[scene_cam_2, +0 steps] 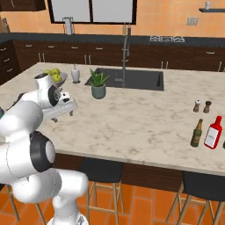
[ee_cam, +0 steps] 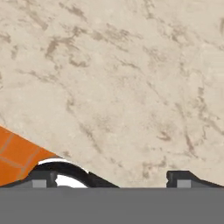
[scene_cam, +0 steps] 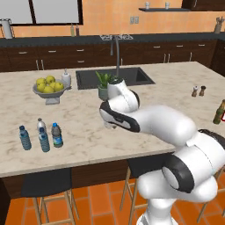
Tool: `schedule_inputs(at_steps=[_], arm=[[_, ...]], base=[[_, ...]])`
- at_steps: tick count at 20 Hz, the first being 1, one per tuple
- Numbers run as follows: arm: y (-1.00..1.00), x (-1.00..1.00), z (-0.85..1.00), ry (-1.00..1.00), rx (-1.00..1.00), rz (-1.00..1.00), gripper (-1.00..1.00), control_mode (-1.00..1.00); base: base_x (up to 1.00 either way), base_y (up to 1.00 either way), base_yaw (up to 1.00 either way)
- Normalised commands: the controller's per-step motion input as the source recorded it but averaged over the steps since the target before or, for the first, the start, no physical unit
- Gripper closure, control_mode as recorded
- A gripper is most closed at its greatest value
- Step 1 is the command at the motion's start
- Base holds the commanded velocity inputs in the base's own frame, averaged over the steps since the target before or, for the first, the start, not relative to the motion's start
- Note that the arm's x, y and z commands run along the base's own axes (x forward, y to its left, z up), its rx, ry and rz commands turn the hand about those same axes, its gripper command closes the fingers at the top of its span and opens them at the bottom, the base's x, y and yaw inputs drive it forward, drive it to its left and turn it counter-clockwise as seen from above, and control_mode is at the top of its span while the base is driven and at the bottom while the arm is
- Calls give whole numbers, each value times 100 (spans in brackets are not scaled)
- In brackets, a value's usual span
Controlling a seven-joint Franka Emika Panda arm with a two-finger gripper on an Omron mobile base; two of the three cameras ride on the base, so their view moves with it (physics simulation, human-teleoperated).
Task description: Move the plastic bottles in the middle to the plastics group, and the glass bottles in the middle to the glass group.
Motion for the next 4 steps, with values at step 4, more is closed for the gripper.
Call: schedule_inputs(at_steps=[4], arm=[[-96, -58, 0, 0, -5, -14, -100, -100]], base=[[0, 0, 0]])
